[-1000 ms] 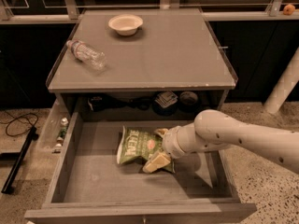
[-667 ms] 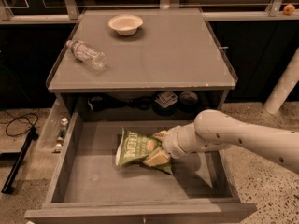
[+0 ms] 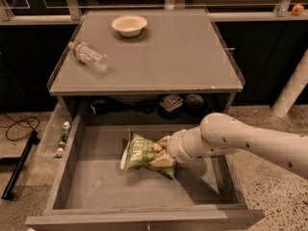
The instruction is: Pick green jalapeno chip bag from top drawer and place on counter
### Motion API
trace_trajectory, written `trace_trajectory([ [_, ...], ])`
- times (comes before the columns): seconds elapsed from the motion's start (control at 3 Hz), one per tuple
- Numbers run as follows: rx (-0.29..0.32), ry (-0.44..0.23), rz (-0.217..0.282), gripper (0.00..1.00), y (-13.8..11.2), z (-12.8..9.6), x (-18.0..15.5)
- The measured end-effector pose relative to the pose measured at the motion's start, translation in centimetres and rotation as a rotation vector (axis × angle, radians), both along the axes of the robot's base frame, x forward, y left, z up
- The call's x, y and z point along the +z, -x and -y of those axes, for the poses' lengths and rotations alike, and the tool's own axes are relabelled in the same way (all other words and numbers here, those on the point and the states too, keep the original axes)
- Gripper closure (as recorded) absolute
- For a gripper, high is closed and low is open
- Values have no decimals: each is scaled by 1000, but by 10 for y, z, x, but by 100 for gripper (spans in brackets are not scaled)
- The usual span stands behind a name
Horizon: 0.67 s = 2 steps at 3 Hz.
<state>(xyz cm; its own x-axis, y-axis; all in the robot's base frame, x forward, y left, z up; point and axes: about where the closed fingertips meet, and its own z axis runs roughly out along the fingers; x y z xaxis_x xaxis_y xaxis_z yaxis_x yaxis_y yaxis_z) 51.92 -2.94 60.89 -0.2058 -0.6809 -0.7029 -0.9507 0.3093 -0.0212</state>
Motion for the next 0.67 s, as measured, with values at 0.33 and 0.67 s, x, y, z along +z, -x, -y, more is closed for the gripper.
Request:
trace_trajectory([
  [0.33,5,-5,-7,100,1,0,0],
  [0.67,22,-12,8,100,7,5,19],
])
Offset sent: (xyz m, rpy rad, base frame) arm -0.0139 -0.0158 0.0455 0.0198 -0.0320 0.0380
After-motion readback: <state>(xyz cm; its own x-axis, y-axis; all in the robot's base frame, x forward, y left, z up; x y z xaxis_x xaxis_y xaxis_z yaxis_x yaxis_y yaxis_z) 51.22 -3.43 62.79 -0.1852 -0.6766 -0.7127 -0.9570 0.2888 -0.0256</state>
